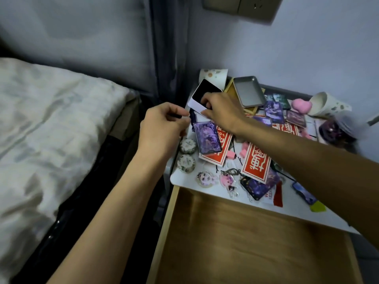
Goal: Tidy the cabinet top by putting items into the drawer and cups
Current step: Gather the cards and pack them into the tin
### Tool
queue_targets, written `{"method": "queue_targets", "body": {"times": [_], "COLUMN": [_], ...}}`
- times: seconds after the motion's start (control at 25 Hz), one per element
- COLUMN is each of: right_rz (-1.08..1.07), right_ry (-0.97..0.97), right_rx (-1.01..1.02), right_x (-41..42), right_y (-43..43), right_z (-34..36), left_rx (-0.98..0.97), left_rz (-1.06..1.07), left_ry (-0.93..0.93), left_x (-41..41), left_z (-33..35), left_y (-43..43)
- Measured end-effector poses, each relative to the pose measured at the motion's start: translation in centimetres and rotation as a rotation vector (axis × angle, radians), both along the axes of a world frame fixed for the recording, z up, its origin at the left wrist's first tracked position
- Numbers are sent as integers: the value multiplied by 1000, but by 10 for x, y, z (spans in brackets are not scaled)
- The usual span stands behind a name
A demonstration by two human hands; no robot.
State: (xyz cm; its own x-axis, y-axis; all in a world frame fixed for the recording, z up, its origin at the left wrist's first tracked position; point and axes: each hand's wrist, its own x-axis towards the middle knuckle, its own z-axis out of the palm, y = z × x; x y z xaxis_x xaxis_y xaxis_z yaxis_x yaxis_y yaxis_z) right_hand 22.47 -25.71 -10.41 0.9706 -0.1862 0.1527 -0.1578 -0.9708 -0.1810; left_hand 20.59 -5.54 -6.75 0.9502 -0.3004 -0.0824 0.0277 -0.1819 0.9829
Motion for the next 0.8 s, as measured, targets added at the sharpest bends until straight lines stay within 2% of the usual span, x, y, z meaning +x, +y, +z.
{"method": "queue_targets", "body": {"times": [0.2,0.36,0.44,0.52,0.6,0.64,0.68,0.76,0.8], "right_rz": [-36,153,331,439,298,187,93,41,41], "right_ry": [-90,-123,-86,-141,-225,-193,-76,229,314], "right_rx": [82,176,159,206,377,408,346,121,58], "right_x": [-11,-53,-73,-82,-82,-80,-76,-70,-67], "right_y": [3,28,41,42,36,31,27,22,23], "right_z": [30,57,58,52,48,45,40,24,17], "left_rx": [-192,-250,-253,-233,-223,-233,-246,-271,-283], "left_rz": [121,117,121,197,261,274,278,276,274], "left_ry": [251,358,329,279,250,245,247,259,265], "left_x": [1,1,4,3,4,4,4,6,6], "left_z": [12,12,8,7,8,9,11,13,13], "left_y": [-6,-8,-8,-6,-1,2,4,8,9]}}
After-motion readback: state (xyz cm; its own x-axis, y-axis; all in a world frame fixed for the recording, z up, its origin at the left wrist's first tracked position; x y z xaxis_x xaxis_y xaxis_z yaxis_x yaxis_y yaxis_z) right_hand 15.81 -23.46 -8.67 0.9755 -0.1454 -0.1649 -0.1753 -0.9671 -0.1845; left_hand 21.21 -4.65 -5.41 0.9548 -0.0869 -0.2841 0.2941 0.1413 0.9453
